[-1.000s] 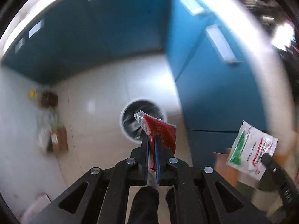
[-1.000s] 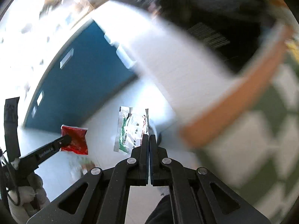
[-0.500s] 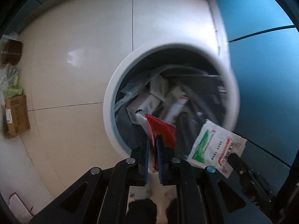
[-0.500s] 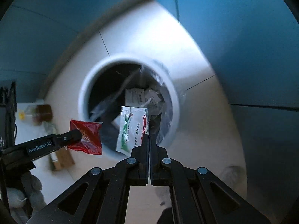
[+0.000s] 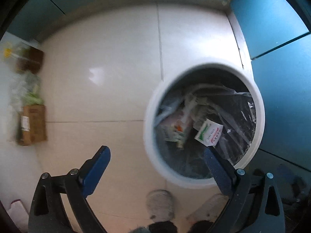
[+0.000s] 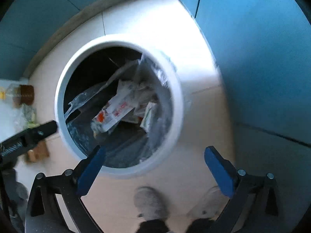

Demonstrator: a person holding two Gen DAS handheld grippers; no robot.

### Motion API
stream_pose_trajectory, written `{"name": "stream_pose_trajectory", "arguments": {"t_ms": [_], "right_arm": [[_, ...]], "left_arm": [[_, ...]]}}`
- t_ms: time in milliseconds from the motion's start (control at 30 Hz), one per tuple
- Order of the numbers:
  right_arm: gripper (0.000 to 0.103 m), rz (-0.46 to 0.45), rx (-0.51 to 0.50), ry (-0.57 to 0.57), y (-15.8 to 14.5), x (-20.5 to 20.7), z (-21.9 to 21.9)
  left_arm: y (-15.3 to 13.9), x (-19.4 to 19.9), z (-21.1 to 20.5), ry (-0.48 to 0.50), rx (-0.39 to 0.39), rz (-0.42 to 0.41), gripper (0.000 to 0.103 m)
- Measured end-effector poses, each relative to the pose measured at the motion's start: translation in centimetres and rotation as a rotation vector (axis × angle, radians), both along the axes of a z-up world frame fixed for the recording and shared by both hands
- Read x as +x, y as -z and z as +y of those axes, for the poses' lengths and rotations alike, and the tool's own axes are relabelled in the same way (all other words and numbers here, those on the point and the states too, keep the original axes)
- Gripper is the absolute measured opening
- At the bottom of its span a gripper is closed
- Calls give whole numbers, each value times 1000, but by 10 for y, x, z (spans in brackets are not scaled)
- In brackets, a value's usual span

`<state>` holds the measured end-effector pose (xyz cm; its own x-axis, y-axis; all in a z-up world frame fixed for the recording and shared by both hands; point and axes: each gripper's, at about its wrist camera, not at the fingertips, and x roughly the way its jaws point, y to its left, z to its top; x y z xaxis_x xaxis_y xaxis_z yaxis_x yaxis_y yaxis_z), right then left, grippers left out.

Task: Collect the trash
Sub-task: 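Carry the red wrapper and packet to the bin and release both, then lift both tools from the bin back toward the counter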

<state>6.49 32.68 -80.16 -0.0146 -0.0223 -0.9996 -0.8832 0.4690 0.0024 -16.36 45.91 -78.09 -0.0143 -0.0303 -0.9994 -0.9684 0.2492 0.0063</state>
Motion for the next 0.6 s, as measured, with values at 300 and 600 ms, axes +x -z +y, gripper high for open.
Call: {"name": "stream_pose_trajectory", "arguments": {"t_ms": [300, 600], "right_arm": [[103, -66, 64, -66, -126, -24, -12], [103, -84, 177, -109, -313, -51, -42]], "left_arm": [[-135, -6, -43, 38, 115, 56, 99], [-310, -19, -88, 36, 214, 14, 99]]}}
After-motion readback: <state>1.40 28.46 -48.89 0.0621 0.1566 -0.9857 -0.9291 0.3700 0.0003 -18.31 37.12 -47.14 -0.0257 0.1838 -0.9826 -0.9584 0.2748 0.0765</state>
